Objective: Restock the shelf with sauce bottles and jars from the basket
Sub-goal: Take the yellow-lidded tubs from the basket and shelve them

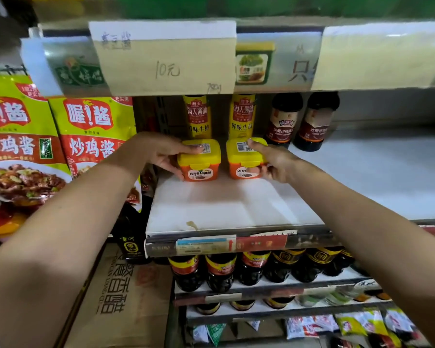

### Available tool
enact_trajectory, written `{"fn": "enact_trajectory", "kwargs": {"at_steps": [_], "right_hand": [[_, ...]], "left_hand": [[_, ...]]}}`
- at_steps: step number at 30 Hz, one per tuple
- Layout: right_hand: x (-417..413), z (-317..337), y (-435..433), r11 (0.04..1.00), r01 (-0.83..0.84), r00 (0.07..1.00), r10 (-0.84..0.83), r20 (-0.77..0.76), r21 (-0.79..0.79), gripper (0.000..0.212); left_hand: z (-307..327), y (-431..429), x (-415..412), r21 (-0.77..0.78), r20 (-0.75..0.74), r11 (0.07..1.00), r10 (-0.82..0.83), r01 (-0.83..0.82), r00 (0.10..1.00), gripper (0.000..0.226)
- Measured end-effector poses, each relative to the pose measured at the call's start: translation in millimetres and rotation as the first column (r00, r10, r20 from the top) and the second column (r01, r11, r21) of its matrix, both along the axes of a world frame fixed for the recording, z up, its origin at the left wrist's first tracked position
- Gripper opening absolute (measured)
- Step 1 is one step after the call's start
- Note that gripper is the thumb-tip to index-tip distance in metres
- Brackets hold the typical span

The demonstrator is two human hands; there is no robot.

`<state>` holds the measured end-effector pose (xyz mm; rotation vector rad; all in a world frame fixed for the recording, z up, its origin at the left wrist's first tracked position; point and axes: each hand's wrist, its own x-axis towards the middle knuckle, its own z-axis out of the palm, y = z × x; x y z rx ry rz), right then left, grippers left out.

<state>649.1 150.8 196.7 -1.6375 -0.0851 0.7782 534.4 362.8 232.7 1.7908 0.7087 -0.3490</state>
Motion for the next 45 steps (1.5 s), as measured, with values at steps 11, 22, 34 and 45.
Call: {"fn": "enact_trajectory", "kwargs": {"at_steps": [11, 22, 34, 45], "right_hand": [[10, -5, -10, 0.988, -0.123, 0.963, 0.141, 0.228, -0.093, 0.048], [20, -52, -19, 0.951, -0.305, 0.792, 0.231, 0.566, 0.039, 0.125], [18, -55, -18, 0.964, -0.266, 0.752, 0.218, 0.622, -0.017, 0.108], [12, -55, -21, 0.979, -0.195, 0.747, 0.192, 0.636, -0.066, 0.105]], "left_hand": [[-35, 4, -6, 0.192, 0.285, 0.978, 0.03, -0.088, 0.958, 0.067], [-85, -2, -28, 0.124, 0.598, 0.989, -0.015, -0.074, 0.801, 0.106], [-93, -1, -27, 0.148, 0.641, 0.981, 0.003, -0.128, 0.767, 0.077], [-87, -9, -32, 0.147, 0.622, 0.974, 0.043, -0.171, 0.782, 0.074]]}}
